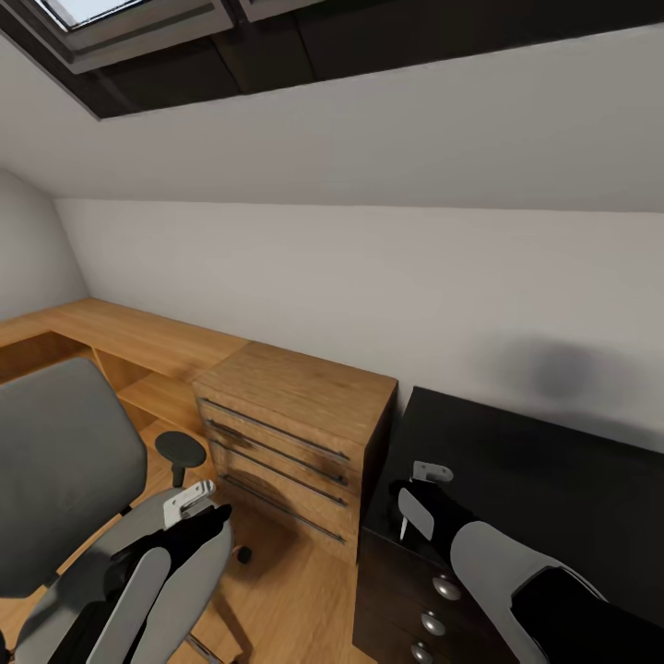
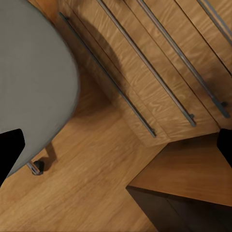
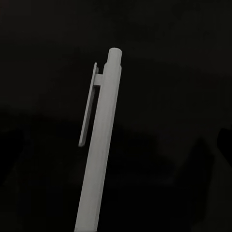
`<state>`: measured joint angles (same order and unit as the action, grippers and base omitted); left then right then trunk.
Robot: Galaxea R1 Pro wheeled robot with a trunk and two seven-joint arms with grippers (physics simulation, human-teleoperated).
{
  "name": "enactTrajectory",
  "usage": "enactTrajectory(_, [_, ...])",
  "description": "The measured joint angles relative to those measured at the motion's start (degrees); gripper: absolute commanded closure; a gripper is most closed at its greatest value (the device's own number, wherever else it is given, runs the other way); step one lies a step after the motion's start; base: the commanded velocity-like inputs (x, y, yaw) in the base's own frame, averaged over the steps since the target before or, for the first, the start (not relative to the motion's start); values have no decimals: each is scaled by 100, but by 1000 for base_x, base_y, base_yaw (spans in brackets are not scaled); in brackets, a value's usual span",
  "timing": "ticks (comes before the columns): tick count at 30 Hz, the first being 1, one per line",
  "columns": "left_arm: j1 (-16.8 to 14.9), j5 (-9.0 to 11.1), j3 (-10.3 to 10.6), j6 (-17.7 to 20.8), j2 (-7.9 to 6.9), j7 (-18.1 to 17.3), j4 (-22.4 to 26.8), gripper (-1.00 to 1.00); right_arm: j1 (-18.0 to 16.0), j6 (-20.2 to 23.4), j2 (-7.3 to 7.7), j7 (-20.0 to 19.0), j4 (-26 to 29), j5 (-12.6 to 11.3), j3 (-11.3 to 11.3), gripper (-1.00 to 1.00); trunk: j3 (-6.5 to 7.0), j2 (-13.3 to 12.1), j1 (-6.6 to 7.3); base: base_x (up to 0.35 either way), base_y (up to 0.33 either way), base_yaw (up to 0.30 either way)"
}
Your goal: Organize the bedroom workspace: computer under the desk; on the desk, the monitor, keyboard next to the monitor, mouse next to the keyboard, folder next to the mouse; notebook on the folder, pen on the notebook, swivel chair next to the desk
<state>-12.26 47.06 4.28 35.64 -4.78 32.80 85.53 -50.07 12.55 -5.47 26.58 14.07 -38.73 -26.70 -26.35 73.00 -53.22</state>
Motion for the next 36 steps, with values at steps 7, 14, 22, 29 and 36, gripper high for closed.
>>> enactTrajectory(7, [0, 0, -6, -1, 0, 0, -8, -100, 1, -2, -2, 1, 0, 6, -1, -100, -1, 1, -1, 0, 0, 0])
enactTrajectory(14, [0, 0, -14, -1, 0, 0, -9, -100, 2, -5, -2, 5, 2, 1, -8, 100, 0, 1, -1, 0, 0, 0])
enactTrajectory(22, [0, 0, -17, 1, 0, 0, -9, -100, 1, 8, -1, 8, 5, 0, -1, 100, -1, 1, -1, 0, 0, 0])
enactTrajectory(29, [0, 0, -18, 1, 0, 0, -9, -100, 1, 18, 1, 16, 13, 6, 4, 100, -1, 1, -1, 0, 0, 0])
enactTrajectory(36, [0, 0, -17, 2, 0, 0, -9, -100, -3, 127, -1, 18, 22, 49, -10, 100, 0, 2, -1, 0, 0, 0])
